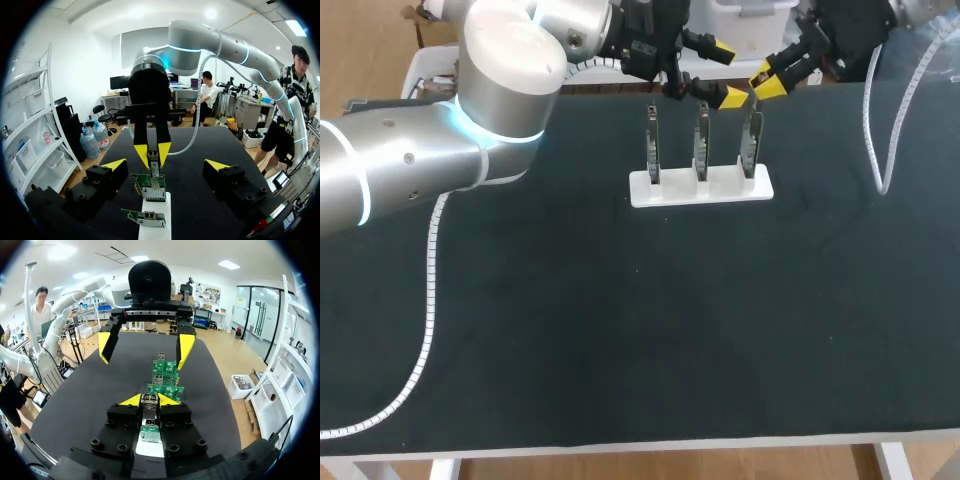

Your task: Pick up the optical module with the left hand, and insert it into the network port with the right hand.

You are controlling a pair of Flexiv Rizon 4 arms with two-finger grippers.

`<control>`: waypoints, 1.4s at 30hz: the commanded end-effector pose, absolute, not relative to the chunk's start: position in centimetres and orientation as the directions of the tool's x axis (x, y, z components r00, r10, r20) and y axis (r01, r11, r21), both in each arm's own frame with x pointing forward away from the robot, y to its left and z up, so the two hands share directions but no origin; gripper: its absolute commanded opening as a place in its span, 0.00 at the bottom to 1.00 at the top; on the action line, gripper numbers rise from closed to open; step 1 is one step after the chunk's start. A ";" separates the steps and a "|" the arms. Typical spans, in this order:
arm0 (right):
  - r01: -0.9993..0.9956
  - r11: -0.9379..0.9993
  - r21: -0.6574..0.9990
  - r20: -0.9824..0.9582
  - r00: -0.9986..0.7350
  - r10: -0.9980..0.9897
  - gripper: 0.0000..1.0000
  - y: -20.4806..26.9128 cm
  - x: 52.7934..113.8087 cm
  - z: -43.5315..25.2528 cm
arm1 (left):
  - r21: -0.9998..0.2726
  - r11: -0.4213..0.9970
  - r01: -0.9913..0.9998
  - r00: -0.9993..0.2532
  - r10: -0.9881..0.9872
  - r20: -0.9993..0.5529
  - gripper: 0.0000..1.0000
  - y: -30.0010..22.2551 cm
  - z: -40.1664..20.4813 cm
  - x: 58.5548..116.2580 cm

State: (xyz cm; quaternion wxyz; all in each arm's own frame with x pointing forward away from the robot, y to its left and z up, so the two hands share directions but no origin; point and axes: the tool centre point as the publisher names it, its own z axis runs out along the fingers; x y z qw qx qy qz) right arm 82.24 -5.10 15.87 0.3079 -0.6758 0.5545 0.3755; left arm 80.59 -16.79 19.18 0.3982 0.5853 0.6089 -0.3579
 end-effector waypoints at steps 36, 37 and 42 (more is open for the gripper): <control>-0.948 -0.312 0.070 -0.850 0.107 -0.516 0.00 -5.3 83.4 16.0 | 0.031 0.059 0.998 0.003 0.428 -0.904 1.00 -16.8 19.2 80.6; -0.948 -0.312 0.068 -0.849 0.109 -0.516 0.00 -5.3 83.4 16.1 | 0.031 0.059 0.998 0.003 0.428 -0.904 1.00 -16.8 19.2 80.6; -0.947 -0.316 0.058 -0.848 0.120 -0.517 0.00 -5.3 83.2 16.5 | 0.031 0.059 0.998 0.003 0.428 -0.904 1.00 -16.8 19.2 80.6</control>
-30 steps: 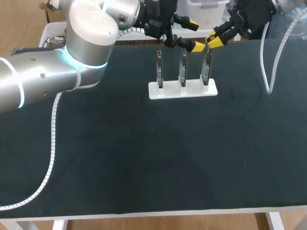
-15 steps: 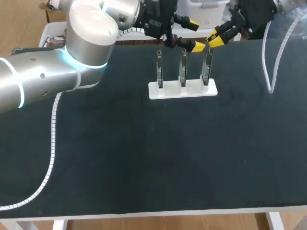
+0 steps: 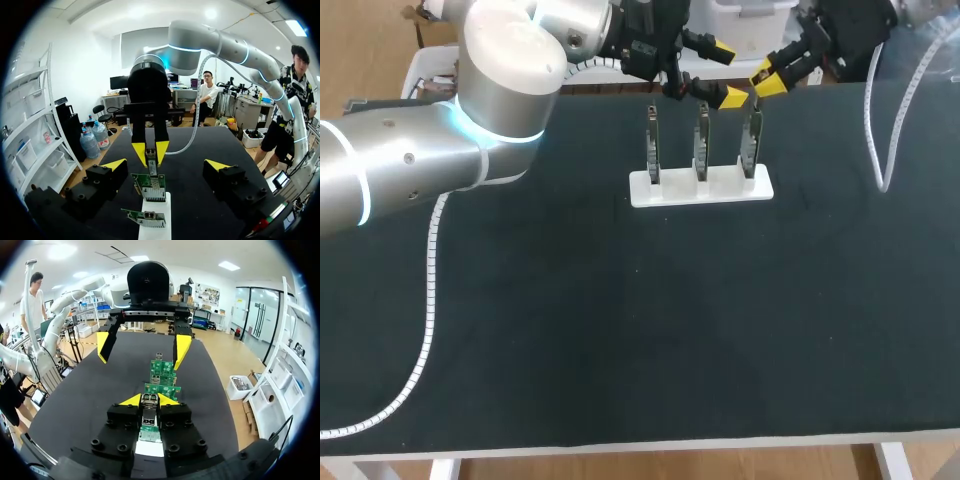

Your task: Pick up the optical module with the left hand, and insert it into the network port with the right hand.

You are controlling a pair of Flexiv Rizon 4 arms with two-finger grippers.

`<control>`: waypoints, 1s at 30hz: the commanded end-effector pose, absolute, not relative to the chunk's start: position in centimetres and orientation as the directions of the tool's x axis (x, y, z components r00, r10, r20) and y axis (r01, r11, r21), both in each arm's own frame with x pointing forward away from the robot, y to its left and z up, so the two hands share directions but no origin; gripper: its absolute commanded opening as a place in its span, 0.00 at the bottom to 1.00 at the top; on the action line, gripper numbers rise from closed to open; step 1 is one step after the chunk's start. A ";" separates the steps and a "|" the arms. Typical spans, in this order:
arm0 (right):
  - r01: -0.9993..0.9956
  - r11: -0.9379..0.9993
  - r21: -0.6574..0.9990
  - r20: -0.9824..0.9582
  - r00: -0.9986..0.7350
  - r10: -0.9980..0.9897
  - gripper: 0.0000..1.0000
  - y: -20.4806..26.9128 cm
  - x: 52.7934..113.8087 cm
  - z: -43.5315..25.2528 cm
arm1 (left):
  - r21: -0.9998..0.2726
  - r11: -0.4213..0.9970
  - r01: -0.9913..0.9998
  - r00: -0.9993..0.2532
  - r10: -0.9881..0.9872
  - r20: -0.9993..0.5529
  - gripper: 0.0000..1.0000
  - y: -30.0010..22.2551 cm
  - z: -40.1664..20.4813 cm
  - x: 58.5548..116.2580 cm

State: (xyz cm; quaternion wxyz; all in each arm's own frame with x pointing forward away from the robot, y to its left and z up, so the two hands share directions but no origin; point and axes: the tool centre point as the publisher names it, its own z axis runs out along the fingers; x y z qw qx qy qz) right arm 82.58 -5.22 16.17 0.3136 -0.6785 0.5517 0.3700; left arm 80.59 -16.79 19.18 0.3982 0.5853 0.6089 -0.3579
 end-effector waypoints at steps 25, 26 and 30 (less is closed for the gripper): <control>-0.946 -0.317 0.072 -0.846 0.111 -0.522 0.00 -5.2 83.4 16.0 | 0.031 0.059 0.998 0.003 0.428 -0.904 1.00 -16.8 19.2 80.6; -0.946 -0.317 0.073 -0.846 0.110 -0.522 0.00 -5.2 83.5 16.0 | 0.031 0.059 0.998 0.003 0.428 -0.904 1.00 -16.8 19.2 80.6; -0.945 -0.316 0.080 -0.846 0.104 -0.523 0.00 -5.2 83.5 15.8 | 0.031 0.059 0.998 0.003 0.428 -0.904 1.00 -16.8 19.2 80.6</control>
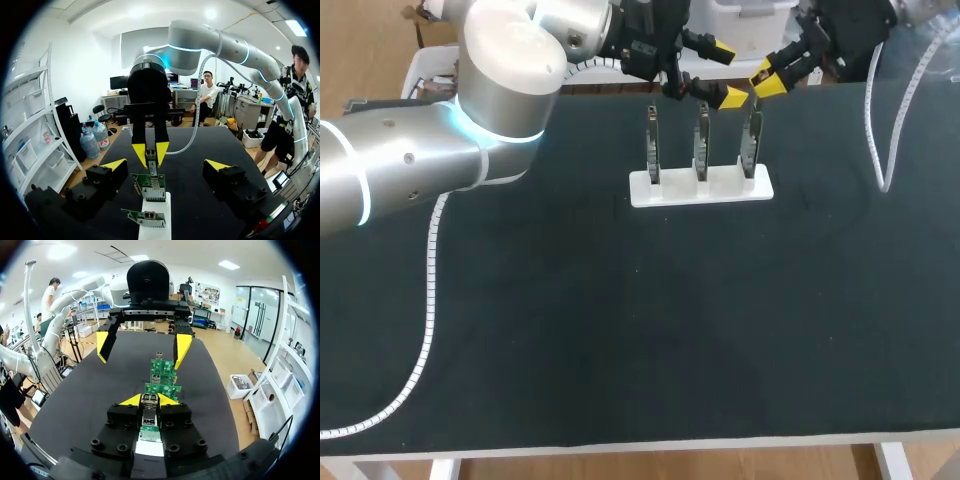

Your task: Pick up the optical module with the left hand, and insert it into the network port with the right hand.

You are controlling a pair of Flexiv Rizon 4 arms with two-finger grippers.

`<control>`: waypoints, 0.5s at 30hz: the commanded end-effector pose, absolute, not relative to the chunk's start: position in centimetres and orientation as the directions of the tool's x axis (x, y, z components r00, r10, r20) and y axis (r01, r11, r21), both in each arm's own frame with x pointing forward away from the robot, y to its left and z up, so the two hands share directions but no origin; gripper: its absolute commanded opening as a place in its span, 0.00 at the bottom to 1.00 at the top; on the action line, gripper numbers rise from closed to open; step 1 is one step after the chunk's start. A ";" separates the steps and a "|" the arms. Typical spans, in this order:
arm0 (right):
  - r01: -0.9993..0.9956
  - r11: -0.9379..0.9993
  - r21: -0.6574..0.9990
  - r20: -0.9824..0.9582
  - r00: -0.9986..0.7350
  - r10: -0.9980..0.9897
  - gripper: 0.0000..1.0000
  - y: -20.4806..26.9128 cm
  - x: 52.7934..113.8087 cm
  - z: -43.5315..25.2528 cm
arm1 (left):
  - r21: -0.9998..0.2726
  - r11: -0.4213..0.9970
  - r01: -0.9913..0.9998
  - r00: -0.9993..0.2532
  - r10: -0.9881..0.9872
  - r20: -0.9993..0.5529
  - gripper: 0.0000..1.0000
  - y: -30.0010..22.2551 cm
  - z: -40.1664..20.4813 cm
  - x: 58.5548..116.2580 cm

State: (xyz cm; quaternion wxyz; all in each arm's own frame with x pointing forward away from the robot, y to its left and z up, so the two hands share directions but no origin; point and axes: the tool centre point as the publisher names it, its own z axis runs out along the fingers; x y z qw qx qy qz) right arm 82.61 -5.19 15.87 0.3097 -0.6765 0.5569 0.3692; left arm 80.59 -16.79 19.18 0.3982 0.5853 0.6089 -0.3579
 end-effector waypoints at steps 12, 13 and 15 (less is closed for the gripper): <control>-0.944 -0.320 0.086 -0.845 0.101 -0.526 0.00 -5.1 83.4 15.6 | 0.031 0.059 0.998 0.003 0.428 -0.904 1.00 -16.8 19.2 80.6; -0.943 -0.323 0.085 -0.844 0.104 -0.526 0.00 -5.1 83.4 15.6 | 0.031 0.059 0.998 0.003 0.428 -0.904 1.00 -16.8 19.2 80.6; -0.941 -0.327 0.084 -0.839 0.110 -0.532 0.00 -5.0 83.3 15.6 | 0.031 0.059 0.998 0.003 0.428 -0.904 1.00 -16.8 19.2 80.6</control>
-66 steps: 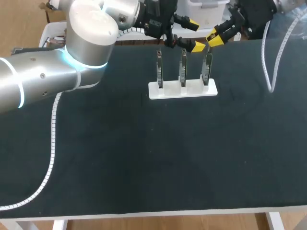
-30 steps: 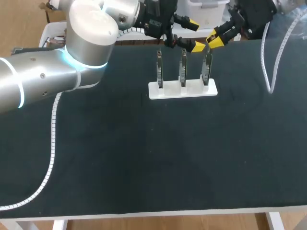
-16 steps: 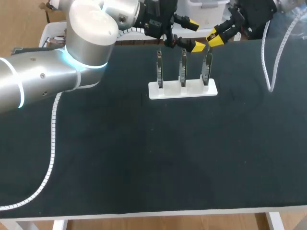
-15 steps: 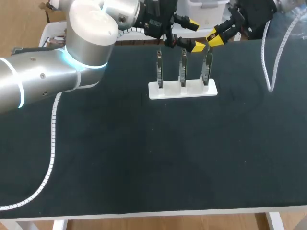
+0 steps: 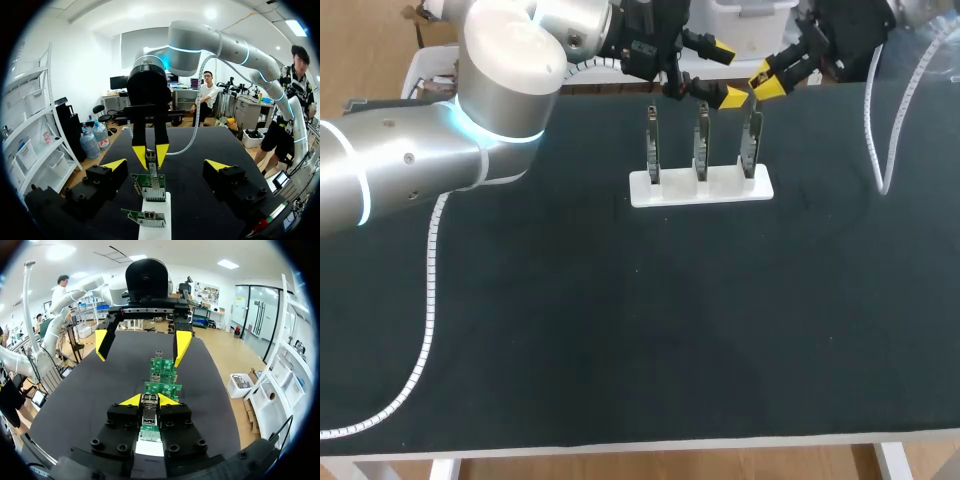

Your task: Pick up the optical module with the left hand, and insert it into the network port with the right hand.

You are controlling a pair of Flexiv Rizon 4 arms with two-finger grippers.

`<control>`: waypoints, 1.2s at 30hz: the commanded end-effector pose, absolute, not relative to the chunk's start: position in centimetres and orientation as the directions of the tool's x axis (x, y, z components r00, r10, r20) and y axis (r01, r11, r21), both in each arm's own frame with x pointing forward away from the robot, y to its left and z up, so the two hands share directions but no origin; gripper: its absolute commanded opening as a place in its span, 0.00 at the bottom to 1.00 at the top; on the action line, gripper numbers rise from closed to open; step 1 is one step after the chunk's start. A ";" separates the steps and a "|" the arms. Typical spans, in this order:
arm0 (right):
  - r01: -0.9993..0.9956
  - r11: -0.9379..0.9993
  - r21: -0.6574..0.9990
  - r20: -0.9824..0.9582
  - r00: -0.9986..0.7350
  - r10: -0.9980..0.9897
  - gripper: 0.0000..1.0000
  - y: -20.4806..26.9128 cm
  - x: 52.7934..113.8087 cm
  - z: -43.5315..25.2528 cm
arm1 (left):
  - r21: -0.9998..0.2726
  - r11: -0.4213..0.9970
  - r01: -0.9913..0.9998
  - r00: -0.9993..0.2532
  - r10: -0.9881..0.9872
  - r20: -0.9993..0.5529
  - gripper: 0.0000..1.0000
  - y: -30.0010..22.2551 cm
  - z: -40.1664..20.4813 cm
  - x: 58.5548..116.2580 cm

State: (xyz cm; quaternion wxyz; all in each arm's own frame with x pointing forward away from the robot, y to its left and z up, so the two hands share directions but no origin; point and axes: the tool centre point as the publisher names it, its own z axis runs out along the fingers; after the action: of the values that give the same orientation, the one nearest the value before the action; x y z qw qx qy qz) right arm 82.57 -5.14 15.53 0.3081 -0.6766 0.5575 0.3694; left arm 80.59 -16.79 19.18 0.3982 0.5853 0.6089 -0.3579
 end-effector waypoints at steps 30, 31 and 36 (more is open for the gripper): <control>-0.932 -0.348 0.096 -0.848 0.107 -0.520 0.00 -5.0 82.8 14.0 | 0.031 0.059 0.998 0.003 0.428 -0.904 1.00 -16.8 19.2 80.6; -0.933 -0.348 0.095 -0.848 0.107 -0.519 0.00 -5.0 82.8 14.0 | 0.031 0.059 0.998 0.003 0.428 -0.904 1.00 -16.8 19.2 80.6; -0.933 -0.348 0.096 -0.849 0.105 -0.518 0.00 -5.0 82.6 13.8 | 0.031 0.059 0.998 0.003 0.428 -0.904 1.00 -16.8 19.2 80.6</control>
State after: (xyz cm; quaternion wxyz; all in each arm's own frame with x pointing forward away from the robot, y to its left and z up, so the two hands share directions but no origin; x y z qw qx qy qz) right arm 81.91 -5.03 14.04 0.3031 -0.6794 0.5515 0.3773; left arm 80.59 -16.79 19.18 0.3982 0.5853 0.6089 -0.3579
